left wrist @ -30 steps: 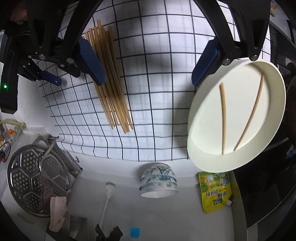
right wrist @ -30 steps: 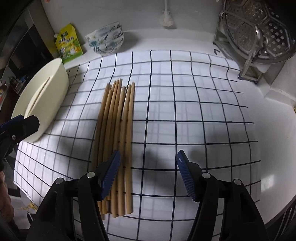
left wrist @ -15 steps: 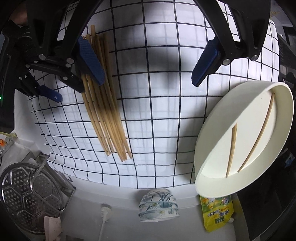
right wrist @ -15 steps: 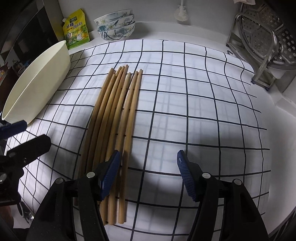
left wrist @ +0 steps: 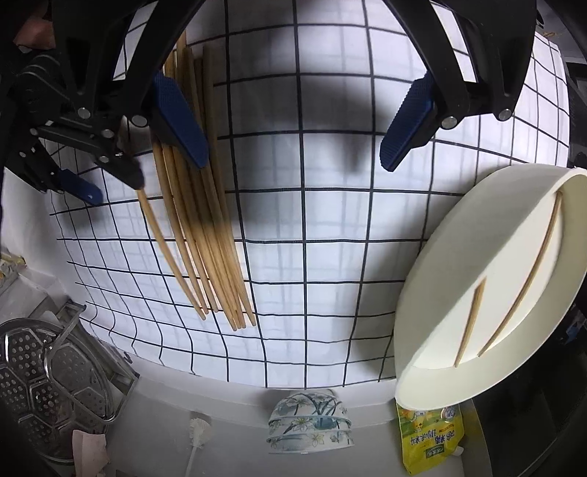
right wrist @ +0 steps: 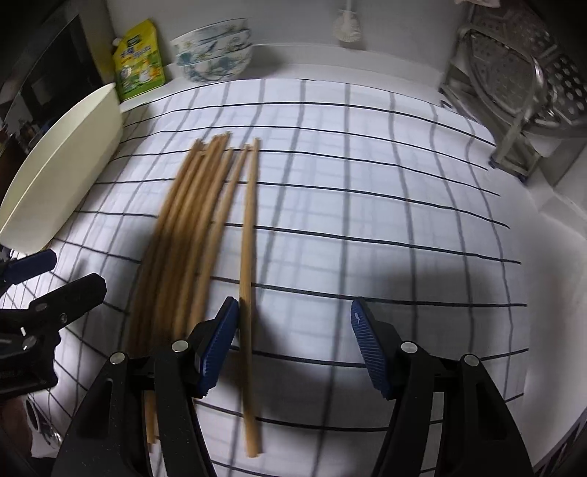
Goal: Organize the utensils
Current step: 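Lower both tools onto the chopstick bundle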
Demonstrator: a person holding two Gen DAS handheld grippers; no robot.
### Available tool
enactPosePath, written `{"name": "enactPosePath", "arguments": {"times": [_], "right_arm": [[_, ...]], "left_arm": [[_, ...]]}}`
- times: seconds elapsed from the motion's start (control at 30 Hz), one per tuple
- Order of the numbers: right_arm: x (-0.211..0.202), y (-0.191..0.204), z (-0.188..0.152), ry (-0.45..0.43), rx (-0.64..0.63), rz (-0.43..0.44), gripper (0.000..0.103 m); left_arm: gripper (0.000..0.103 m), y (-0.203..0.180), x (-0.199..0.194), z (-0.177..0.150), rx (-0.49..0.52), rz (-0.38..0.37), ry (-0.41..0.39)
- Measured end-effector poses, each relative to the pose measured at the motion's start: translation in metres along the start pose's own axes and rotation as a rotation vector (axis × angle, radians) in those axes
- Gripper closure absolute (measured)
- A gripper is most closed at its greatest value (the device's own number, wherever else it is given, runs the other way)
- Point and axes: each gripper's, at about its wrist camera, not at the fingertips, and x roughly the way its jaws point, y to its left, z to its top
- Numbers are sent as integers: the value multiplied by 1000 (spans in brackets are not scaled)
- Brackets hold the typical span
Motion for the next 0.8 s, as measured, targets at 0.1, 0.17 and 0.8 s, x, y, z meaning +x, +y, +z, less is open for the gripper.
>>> {"name": "enactPosePath", "arguments": {"times": [0.1,0.17,0.8], "right_arm": [[0,-10,-1,-1,18,-10,42],[0,-14,-2,-2,22,-10,42],[0,-11,2,-15,21,24,42]], "left_arm": [[10,-2,7,2,-14,-10,6],[10,-7,11,4,-7,-12,3],[10,9,15,2,-7,65,-19]]}}
